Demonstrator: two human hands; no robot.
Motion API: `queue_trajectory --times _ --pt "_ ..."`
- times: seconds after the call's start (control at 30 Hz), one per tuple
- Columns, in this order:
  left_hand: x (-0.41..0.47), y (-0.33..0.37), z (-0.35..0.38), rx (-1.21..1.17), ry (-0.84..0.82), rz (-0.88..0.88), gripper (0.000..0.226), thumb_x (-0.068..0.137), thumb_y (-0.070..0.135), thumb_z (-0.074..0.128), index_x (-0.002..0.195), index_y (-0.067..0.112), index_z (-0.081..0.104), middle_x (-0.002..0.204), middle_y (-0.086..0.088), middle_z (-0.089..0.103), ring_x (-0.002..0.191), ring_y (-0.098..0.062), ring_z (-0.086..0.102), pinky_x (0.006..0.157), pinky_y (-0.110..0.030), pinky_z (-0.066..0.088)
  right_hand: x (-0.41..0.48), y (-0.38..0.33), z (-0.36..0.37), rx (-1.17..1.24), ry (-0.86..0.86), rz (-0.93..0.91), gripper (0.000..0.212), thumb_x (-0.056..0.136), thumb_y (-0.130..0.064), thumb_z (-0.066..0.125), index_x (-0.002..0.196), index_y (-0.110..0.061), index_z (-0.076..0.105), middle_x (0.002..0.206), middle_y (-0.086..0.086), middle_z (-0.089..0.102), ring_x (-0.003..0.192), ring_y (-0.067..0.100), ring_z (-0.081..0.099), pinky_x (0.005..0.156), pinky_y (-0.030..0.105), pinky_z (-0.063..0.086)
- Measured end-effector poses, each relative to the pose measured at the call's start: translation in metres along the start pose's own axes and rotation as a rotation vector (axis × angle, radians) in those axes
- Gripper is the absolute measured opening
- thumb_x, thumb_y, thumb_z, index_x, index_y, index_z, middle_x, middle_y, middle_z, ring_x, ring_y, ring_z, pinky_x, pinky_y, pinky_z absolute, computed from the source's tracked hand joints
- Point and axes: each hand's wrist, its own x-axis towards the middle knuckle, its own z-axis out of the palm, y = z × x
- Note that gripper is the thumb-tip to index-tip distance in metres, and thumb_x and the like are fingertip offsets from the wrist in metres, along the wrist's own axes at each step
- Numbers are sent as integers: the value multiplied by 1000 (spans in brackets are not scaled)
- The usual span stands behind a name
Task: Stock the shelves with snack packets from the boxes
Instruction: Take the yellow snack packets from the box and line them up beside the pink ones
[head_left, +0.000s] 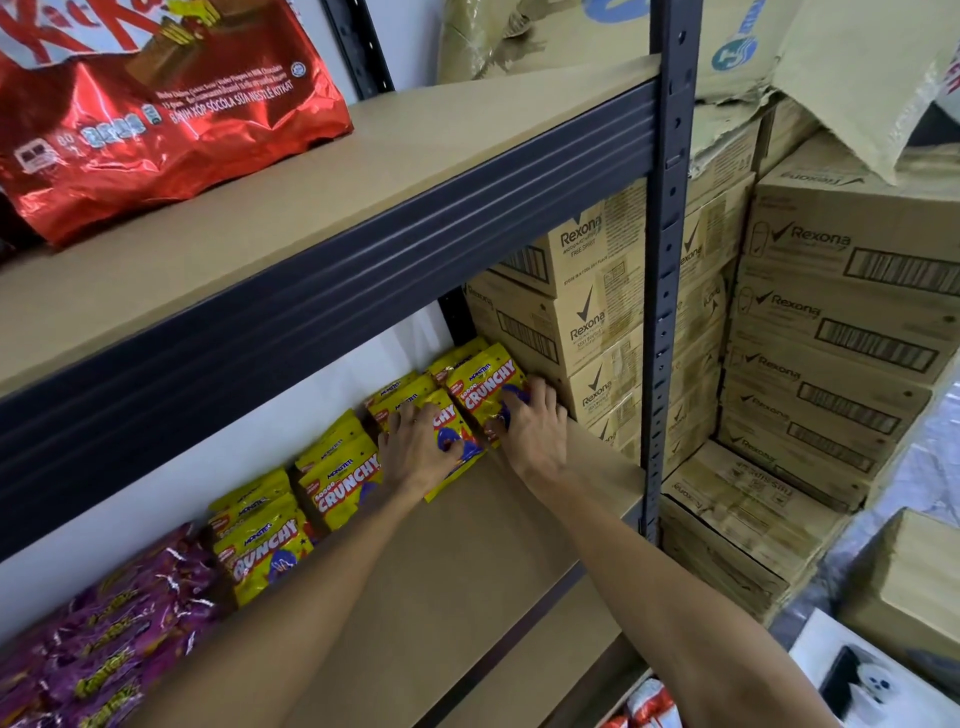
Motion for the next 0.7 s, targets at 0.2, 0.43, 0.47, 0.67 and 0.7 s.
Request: queue_trajectory --times 0.2,0.43,0.47,0.67,0.7 --pt "-6 3 3 -3 54 17 41 87 47 65 114 18 52 123 -7 51 116 -31 50 87 -45 48 1 -2 -1 -49 -35 -26 45 94 -45 61 135 -26 55 131 6 46 119 26 42 93 42 42" --pt "-15 5 5 59 3 58 30 90 46 60 106 21 58 121 -4 49 115 -27 52 94 -43 48 -1 -3 -5 -6 -69 -61 32 100 -35 53 127 -20 59 129 5 53 118 27 46 95 44 44" --pt "-15 6 3 80 -13 59 31 90 47 60 108 21 59 123 -4 49 117 -27 51 96 -43 46 -1 -4 -6 9 -74 -57 32 100 -35 52 126 -19 61 128 5 53 118 27 47 95 44 45" --pt "-32 8 -5 99 28 70 30 89 47 59 107 24 63 134 -5 45 125 -25 43 97 -42 41 -18 -12 -20 112 -28 -64 30 97 -29 56 124 -17 63 130 8 56 120 30 51 97 45 46" --pt "-38 7 -7 87 52 77 28 90 47 59 105 23 64 134 -5 46 125 -25 43 96 -42 42 -23 -16 -23 127 -19 -75 29 97 -28 57 124 -17 63 129 8 57 120 30 51 96 46 47"
